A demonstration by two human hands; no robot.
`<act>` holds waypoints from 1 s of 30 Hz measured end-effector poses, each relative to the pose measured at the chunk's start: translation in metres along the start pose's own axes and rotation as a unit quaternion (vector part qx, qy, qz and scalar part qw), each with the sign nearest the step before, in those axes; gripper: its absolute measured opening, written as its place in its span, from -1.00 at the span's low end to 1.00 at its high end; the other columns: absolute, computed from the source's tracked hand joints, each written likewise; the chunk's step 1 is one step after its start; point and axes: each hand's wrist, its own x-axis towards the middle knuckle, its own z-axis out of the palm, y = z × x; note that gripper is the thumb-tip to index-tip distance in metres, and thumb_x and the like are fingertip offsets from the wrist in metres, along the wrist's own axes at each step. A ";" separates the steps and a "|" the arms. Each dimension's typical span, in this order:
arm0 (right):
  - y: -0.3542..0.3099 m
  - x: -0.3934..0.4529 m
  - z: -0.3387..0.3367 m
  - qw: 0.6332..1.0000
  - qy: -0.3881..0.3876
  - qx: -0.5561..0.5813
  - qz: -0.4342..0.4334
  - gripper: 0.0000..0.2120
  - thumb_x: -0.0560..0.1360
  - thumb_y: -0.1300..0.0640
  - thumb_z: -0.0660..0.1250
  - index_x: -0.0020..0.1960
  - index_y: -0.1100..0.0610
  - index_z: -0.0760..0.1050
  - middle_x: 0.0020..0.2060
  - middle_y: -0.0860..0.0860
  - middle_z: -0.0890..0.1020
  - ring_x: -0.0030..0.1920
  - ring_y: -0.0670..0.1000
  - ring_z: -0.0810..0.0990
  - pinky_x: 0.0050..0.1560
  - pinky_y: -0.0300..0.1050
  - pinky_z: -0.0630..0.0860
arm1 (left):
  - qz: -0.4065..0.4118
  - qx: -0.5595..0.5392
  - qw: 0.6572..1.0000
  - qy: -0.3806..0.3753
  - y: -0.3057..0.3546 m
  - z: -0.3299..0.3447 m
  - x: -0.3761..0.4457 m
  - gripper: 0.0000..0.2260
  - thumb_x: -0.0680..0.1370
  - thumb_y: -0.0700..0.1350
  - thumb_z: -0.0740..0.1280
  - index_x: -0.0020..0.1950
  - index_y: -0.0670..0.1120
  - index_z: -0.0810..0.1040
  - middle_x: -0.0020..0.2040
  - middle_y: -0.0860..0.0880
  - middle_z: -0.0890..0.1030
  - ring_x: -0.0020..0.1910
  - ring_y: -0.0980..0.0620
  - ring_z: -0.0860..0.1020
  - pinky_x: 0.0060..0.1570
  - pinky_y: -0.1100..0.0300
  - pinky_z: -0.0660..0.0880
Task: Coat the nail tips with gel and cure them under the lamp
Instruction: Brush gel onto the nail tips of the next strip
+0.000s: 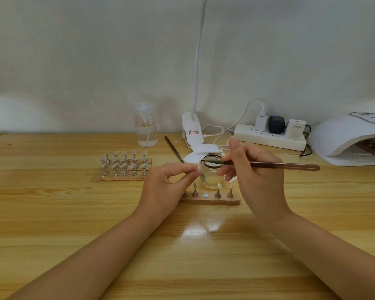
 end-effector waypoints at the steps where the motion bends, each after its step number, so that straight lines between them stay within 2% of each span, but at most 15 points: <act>1: 0.000 0.000 0.001 1.000 -0.002 0.001 0.001 -0.73 0.46 -0.04 0.22 -0.31 0.08 0.54 -0.48 -0.02 0.62 -0.51 -0.11 0.55 -0.42 -0.35 0.47 | 0.000 -0.002 1.000 0.001 0.000 0.000 0.000 -0.83 0.38 -0.22 0.44 -0.11 0.02 0.65 -0.16 0.18 0.64 -0.09 0.22 0.60 -0.01 0.33 0.51; 7: 0.001 -0.002 0.002 1.000 -0.019 0.002 0.015 -0.68 0.44 -0.08 0.22 -0.32 0.12 0.54 -0.49 0.01 0.61 -0.49 0.00 0.56 -0.41 -0.29 0.49 | -0.007 -0.009 1.000 0.010 -0.002 0.000 0.001 -0.82 0.36 -0.21 0.45 -0.19 0.09 0.64 -0.25 0.27 0.62 -0.12 0.26 0.60 -0.05 0.39 0.49; 10: 0.001 -0.004 0.003 1.000 -0.025 0.007 0.011 -0.65 0.44 -0.06 0.22 -0.31 0.20 0.54 -0.49 0.04 0.60 -0.51 0.00 0.54 -0.43 -0.30 0.47 | -0.006 -0.007 1.000 0.011 -0.002 0.000 0.001 -0.82 0.37 -0.21 0.45 -0.16 0.08 0.64 -0.22 0.27 0.61 -0.12 0.27 0.60 -0.07 0.43 0.47; 13: 0.000 -0.005 0.003 0.999 -0.033 0.016 0.013 -0.64 0.44 -0.05 0.22 -0.32 0.22 0.54 -0.50 0.07 0.59 -0.56 -0.08 0.50 -0.46 -0.34 0.43 | -0.001 -0.012 1.000 0.012 -0.002 0.000 0.001 -0.81 0.37 -0.23 0.44 -0.12 0.05 0.64 -0.19 0.22 0.63 -0.11 0.26 0.60 -0.05 0.39 0.49; 18: -0.001 -0.004 0.001 0.999 -0.010 0.038 0.032 -0.66 0.45 -0.05 0.21 -0.34 0.15 0.54 -0.56 0.04 0.57 -0.55 0.00 0.51 -0.49 -0.29 0.45 | -0.002 -0.014 1.000 0.015 -0.002 0.000 0.001 -0.83 0.37 -0.21 0.44 -0.14 0.05 0.64 -0.18 0.21 0.63 -0.11 0.25 0.60 -0.04 0.37 0.49; 23: -0.001 -0.001 0.002 0.999 0.001 0.022 0.031 -0.68 0.45 -0.08 0.20 -0.32 0.11 0.54 -0.51 0.01 0.60 -0.51 -0.06 0.53 -0.45 -0.29 0.48 | -0.001 -0.019 1.000 0.001 -0.001 0.000 0.000 -0.83 0.38 -0.21 0.44 -0.05 -0.04 0.65 -0.13 0.10 0.66 -0.06 0.18 0.61 0.02 0.22 0.53; 28: 0.000 -0.003 0.003 0.999 -0.012 0.018 0.031 -0.67 0.45 -0.07 0.21 -0.32 0.13 0.54 -0.50 0.04 0.60 -0.50 -0.02 0.53 -0.44 -0.29 0.48 | -0.001 -0.017 1.000 0.009 0.000 0.001 0.000 -0.83 0.36 -0.20 0.44 -0.16 0.08 0.64 -0.19 0.21 0.63 -0.12 0.25 0.60 -0.05 0.36 0.50; 30: 0.001 -0.006 0.004 0.999 -0.023 0.014 0.026 -0.66 0.45 -0.06 0.20 -0.30 0.17 0.54 -0.49 0.04 0.60 -0.52 -0.07 0.52 -0.46 -0.31 0.46 | -0.003 -0.016 1.000 0.014 -0.001 0.001 0.000 -0.81 0.37 -0.22 0.44 -0.13 0.06 0.63 -0.18 0.21 0.62 -0.16 0.26 0.59 -0.09 0.40 0.48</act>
